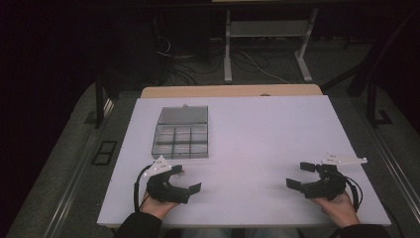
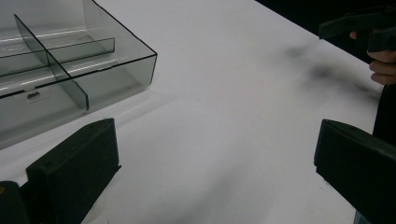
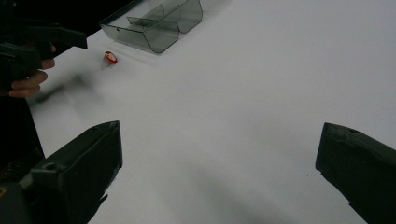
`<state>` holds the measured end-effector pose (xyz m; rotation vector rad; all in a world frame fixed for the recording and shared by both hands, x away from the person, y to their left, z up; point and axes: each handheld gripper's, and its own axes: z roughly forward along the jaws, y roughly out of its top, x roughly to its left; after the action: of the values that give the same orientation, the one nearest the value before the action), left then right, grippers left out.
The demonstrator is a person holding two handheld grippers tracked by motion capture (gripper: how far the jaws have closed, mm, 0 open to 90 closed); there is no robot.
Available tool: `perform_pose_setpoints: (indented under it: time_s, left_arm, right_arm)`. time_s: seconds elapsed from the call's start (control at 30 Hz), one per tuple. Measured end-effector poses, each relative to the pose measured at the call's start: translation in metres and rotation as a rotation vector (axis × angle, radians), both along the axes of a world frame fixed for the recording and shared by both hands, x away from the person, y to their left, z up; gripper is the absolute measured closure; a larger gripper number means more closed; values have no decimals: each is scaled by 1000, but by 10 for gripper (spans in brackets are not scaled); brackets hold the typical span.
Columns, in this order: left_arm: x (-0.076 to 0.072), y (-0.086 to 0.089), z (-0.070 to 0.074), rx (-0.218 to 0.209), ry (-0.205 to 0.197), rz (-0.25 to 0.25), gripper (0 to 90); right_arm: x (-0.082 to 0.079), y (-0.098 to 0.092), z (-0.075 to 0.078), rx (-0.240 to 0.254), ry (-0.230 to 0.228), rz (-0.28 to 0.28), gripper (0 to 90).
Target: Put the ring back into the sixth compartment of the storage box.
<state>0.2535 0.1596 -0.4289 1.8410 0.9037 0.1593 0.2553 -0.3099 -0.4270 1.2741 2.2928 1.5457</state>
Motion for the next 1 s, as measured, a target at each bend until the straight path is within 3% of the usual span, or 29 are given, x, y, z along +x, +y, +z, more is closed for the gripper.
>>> perform_pose_setpoints:
  time_s: [0.47, 1.0]
  left_arm:
    - [-2, -3, 3, 19, 11, -14, 0]
    - [1, -4, 10, 129, 45, -15, 0]
  right_arm:
    - [-1, 2, 1, -7, 7, 21, 7]
    - [-2, 1, 2, -11, 3, 19, 7]
